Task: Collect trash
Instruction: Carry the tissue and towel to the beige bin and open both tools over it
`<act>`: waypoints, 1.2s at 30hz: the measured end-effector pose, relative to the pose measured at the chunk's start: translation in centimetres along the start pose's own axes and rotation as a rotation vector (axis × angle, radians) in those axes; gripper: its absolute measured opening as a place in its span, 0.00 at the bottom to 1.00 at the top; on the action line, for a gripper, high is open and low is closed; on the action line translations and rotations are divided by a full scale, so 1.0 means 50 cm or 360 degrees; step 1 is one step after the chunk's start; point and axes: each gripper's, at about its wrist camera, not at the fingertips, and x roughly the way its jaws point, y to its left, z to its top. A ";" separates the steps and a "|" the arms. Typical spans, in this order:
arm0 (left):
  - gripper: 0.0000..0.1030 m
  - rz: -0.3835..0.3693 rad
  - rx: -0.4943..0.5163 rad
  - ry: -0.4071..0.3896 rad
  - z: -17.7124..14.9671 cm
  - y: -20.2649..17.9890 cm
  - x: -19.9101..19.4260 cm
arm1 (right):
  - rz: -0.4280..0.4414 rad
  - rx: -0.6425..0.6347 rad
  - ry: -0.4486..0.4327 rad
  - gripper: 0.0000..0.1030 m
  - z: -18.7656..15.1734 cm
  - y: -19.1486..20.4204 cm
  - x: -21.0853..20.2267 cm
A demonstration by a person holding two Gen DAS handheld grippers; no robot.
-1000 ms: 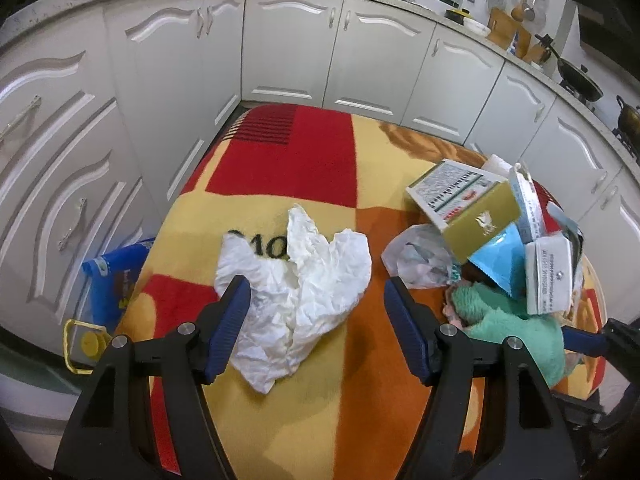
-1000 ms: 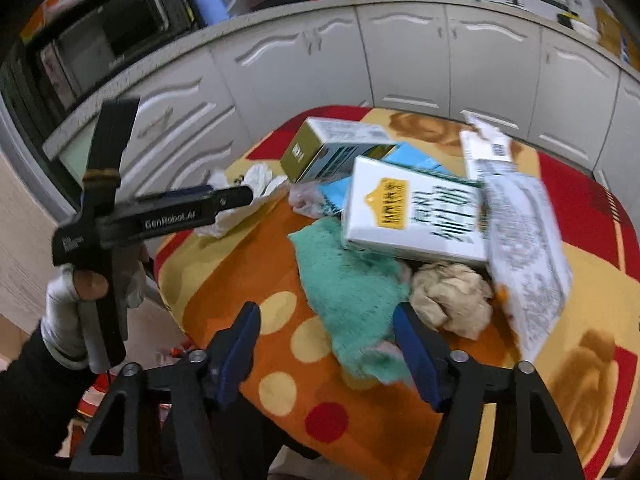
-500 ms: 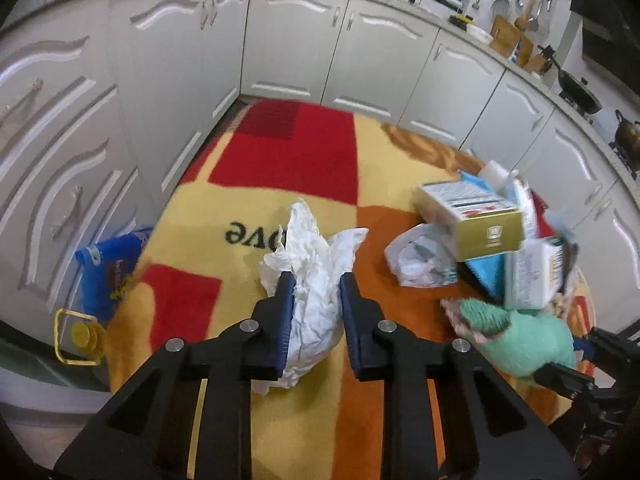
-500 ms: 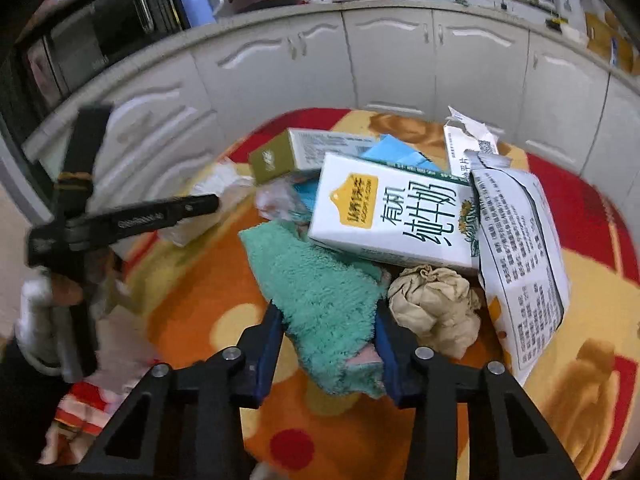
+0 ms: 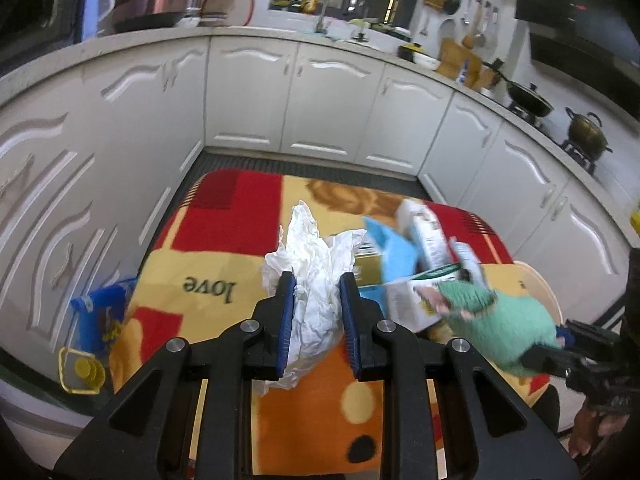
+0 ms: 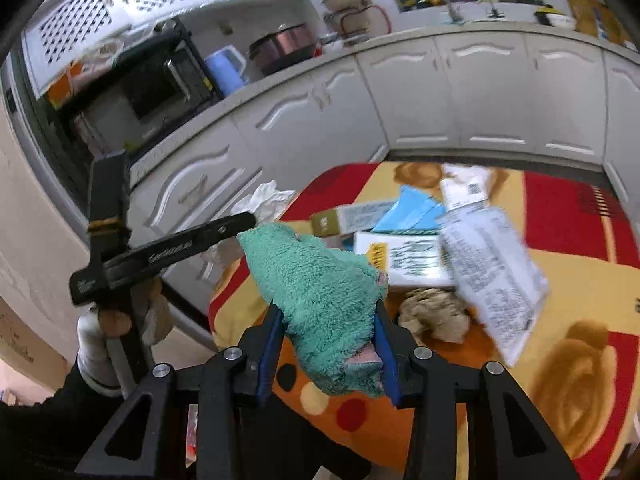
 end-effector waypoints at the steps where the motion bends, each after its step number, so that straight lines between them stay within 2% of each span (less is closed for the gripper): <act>1: 0.20 -0.0009 0.0013 -0.0003 0.001 -0.011 0.000 | -0.0016 0.0011 -0.0013 0.39 0.000 -0.006 -0.009; 8: 0.20 -0.0065 0.0112 -0.0006 0.001 -0.093 0.008 | -0.0135 0.0087 -0.0092 0.39 -0.007 -0.046 -0.075; 20: 0.20 -0.0136 0.0223 0.0021 -0.003 -0.201 0.040 | -0.0309 0.0165 -0.0175 0.39 -0.010 -0.105 -0.124; 36: 0.20 -0.0312 0.0366 0.0073 -0.003 -0.371 0.092 | -0.0510 0.0340 -0.0253 0.39 -0.041 -0.220 -0.218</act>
